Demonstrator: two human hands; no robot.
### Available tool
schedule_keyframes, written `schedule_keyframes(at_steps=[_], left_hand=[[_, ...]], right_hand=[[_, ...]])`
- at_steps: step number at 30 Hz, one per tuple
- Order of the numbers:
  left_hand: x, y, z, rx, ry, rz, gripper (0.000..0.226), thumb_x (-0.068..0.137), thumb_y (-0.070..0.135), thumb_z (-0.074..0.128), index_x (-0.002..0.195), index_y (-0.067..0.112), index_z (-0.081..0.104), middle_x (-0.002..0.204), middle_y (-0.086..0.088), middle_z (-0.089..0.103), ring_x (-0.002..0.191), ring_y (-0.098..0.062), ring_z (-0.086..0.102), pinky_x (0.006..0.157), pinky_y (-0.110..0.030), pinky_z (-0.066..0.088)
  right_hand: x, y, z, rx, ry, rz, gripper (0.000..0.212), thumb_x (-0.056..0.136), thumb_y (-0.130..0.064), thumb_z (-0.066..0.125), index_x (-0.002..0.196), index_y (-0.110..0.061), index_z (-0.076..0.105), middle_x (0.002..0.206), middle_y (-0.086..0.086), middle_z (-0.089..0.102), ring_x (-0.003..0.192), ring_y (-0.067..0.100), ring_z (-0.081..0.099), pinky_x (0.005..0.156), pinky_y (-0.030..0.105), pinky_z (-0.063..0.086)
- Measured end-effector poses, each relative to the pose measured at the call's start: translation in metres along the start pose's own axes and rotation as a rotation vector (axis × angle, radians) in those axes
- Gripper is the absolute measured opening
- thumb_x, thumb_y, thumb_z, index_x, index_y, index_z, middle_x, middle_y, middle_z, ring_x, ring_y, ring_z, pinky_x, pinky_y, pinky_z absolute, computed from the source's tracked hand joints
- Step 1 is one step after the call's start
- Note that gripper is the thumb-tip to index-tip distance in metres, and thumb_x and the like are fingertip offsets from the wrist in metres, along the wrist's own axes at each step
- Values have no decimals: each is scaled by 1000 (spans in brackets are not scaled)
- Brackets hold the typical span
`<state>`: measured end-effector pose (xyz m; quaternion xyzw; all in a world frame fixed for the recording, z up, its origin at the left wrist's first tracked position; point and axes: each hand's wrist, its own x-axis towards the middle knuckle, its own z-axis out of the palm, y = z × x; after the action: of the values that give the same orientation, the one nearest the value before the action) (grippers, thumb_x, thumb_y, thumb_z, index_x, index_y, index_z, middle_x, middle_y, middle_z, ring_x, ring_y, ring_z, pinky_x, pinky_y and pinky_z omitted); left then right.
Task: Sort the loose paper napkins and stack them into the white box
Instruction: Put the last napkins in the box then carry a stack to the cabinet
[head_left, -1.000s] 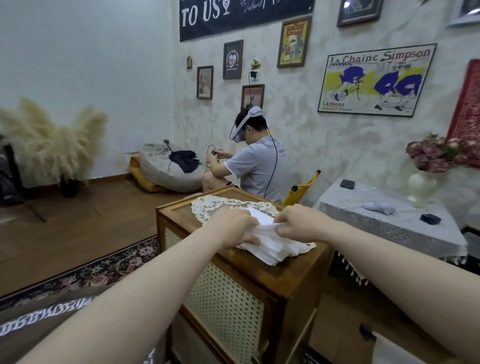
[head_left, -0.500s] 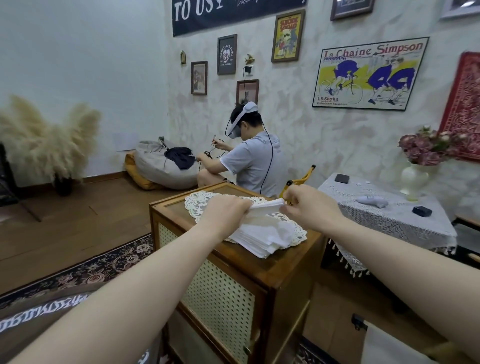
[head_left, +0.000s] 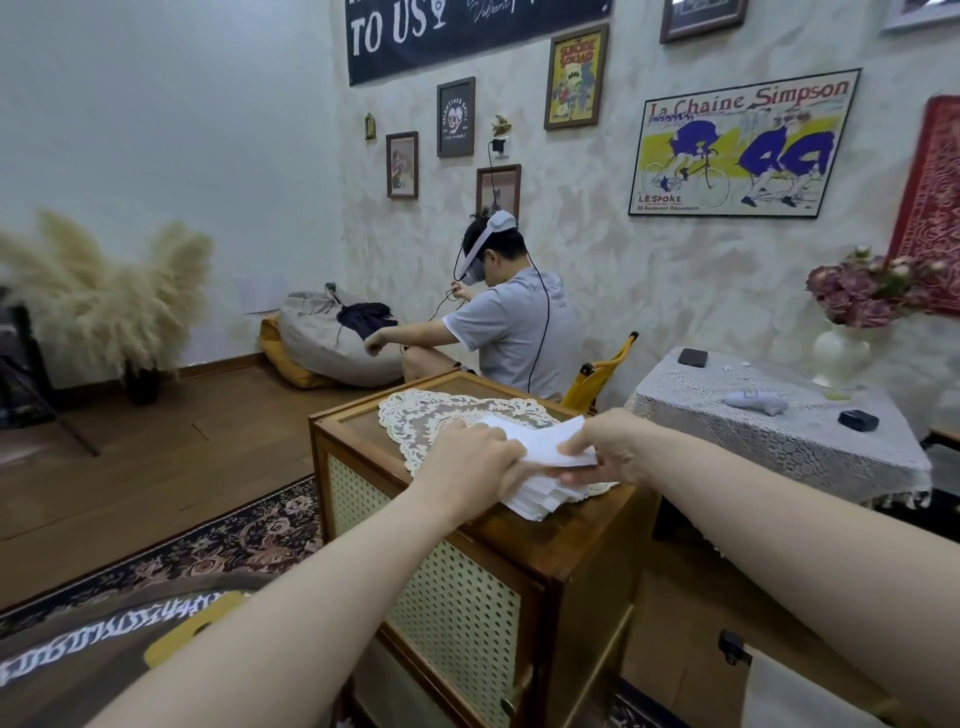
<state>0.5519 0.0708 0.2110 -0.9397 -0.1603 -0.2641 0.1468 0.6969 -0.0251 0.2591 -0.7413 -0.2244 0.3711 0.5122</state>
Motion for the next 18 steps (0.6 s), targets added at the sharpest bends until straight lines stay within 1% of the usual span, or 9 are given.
schedule_keyframes(at_steps=[2,4,5,7,9,11,13,15,18], left_hand=[[-1,1,-5,-138,-35,-143,53,96,57,29,99,24,71,97,3,67,94,-17,59,79,-33,41],[1,-2,-5,-245,-67,-298,47,96,54,36,116,24,66,116,0,64,109,-18,55,90,-36,42],[2,-3,-4,-264,-93,-359,48,96,52,40,130,23,57,128,-1,58,119,-20,51,97,-37,40],[4,-10,2,-322,-146,-488,65,93,51,47,147,19,31,146,-5,40,134,-24,37,107,-41,33],[9,-14,2,-585,-97,-649,84,88,49,59,152,16,14,154,-7,27,141,-26,27,112,-45,28],[17,-17,-2,-969,38,-770,94,83,39,70,153,17,11,150,-8,34,137,-25,35,111,-47,32],[21,-17,-9,-1256,120,-846,93,82,27,74,152,20,14,136,-5,48,127,-24,46,106,-45,39],[24,-16,-14,-1421,159,-872,91,81,18,74,151,21,17,123,-1,52,116,-22,52,98,-41,45],[28,-15,-15,-1523,199,-859,89,81,8,74,151,16,20,109,3,52,96,-13,57,79,-30,50]], right_hand=[[2,3,2,-5,51,0,43,80,21,58,119,7,49,133,20,43,102,43,57,47,40,58],[3,5,2,-6,102,-9,49,77,22,58,122,6,50,132,18,46,112,42,51,56,44,59],[5,6,1,-3,116,-25,50,77,22,58,123,5,51,131,16,49,114,40,50,61,44,58],[4,5,1,48,106,-77,47,79,21,55,121,-1,55,124,12,56,109,34,52,66,39,54],[5,4,-1,164,71,-140,46,83,21,52,119,-7,58,118,13,61,103,32,57,70,39,53],[6,4,-1,259,57,-216,45,84,20,50,117,-9,59,116,12,64,96,28,61,74,38,54],[6,3,1,316,70,-285,45,86,19,50,117,-12,59,111,10,64,88,24,61,69,32,53],[7,4,2,359,69,-332,45,86,19,49,114,-14,60,107,8,64,88,24,61,67,31,51],[4,5,3,388,21,-375,38,86,20,49,98,-14,61,94,4,66,80,19,61,60,28,48]])
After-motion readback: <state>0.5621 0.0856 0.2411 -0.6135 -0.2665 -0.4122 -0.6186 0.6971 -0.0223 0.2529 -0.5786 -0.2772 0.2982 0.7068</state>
